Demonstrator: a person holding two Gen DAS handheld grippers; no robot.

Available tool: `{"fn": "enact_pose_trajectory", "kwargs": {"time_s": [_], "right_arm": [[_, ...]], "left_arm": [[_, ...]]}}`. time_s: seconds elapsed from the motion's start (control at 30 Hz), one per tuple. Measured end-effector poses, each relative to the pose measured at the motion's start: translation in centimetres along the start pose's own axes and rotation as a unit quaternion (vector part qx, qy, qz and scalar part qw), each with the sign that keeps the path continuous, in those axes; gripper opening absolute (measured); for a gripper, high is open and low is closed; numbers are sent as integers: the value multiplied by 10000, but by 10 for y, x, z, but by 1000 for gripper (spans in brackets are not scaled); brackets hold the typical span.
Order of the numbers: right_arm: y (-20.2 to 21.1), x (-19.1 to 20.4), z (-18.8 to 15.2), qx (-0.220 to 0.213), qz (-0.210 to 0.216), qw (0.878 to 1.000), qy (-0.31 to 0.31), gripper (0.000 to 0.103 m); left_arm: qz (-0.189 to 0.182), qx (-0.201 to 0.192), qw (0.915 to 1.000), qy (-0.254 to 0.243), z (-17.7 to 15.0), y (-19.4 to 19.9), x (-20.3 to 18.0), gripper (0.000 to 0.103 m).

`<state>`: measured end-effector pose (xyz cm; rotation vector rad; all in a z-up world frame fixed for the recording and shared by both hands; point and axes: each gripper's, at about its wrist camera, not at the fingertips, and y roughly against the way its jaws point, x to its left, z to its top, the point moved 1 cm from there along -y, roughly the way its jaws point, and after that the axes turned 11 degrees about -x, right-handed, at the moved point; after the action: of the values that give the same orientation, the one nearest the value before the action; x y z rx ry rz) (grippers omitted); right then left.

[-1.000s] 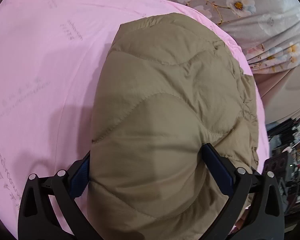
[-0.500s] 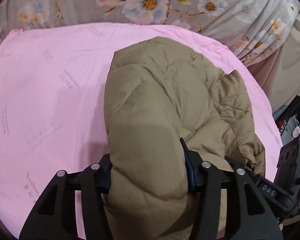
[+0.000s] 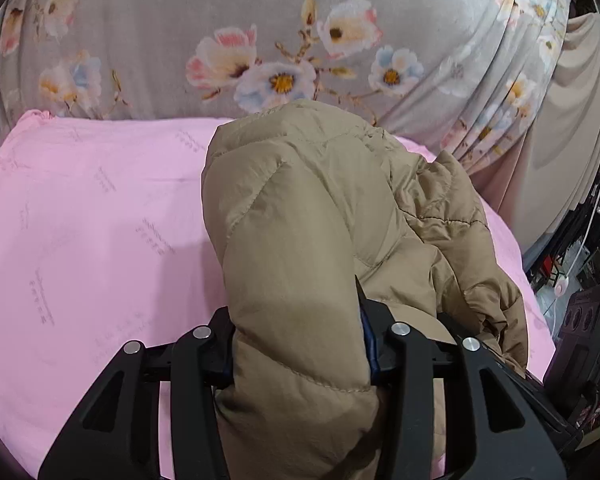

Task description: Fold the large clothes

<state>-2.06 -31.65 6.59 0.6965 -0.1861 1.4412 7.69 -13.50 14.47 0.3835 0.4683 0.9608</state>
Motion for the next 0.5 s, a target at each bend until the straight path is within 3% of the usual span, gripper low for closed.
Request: {"fn": "enact_pose_trajectory", "kwargs": {"time_s": [0.5], "right_arm": [[-62, 84, 52, -607, 443, 9946, 717, 27]], "left_arm": [[126, -933, 9953, -224, 73, 2, 64, 43]]}}
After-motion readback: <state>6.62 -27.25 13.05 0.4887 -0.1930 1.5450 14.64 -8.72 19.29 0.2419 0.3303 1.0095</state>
